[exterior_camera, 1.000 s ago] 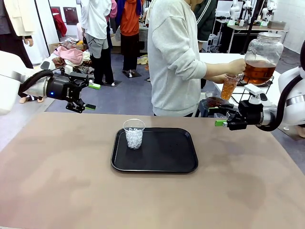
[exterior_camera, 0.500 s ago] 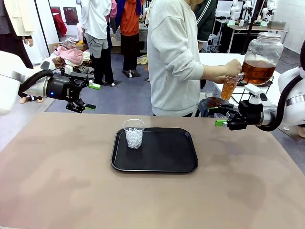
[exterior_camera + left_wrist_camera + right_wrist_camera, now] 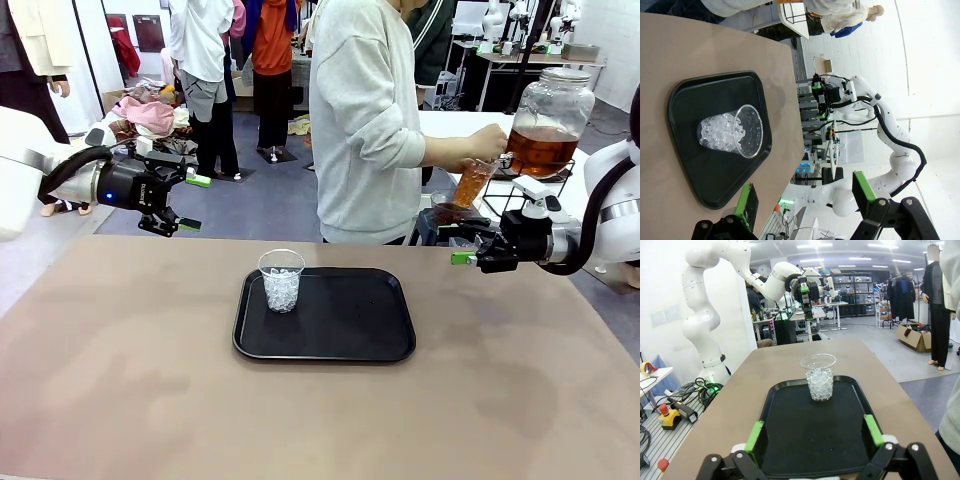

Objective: Pour the drink into the iced cup.
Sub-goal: Pick up the iced cup indicated by the human and present it to them.

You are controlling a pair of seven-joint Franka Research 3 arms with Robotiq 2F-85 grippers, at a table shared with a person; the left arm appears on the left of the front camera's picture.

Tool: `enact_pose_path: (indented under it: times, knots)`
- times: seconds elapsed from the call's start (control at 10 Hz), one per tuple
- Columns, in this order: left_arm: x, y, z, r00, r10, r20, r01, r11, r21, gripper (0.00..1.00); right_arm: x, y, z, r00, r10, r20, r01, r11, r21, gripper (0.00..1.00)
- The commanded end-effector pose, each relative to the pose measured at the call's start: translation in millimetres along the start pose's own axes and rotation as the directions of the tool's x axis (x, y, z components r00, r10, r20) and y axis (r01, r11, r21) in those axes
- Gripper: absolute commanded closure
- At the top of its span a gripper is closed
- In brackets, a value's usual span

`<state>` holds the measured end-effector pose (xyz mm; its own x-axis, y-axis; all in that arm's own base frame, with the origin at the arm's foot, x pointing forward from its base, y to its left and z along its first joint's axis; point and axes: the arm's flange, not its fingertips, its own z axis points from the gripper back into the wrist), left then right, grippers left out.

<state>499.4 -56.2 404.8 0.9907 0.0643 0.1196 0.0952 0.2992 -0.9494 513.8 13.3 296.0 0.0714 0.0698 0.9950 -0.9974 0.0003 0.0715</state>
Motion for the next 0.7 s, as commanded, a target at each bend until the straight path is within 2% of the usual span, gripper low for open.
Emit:
enact_pose_path:
  times: [0.0, 0.6]
  knots:
    - [-0.2, -1.3, -0.2, 1.000, -0.003, 0.003, 0.003, 1.000, 0.002, 0.00, 2.8, -1.6, -0.2, 1.000, 0.001, -0.002, -0.001, 1.000, 0.002, 0.00]
    - [-0.2, -1.3, -0.2, 1.000, -0.003, 0.003, 0.003, 1.000, 0.002, 0.00, 2.8, -1.6, -0.2, 1.000, 0.001, -0.002, -0.001, 1.000, 0.002, 0.00]
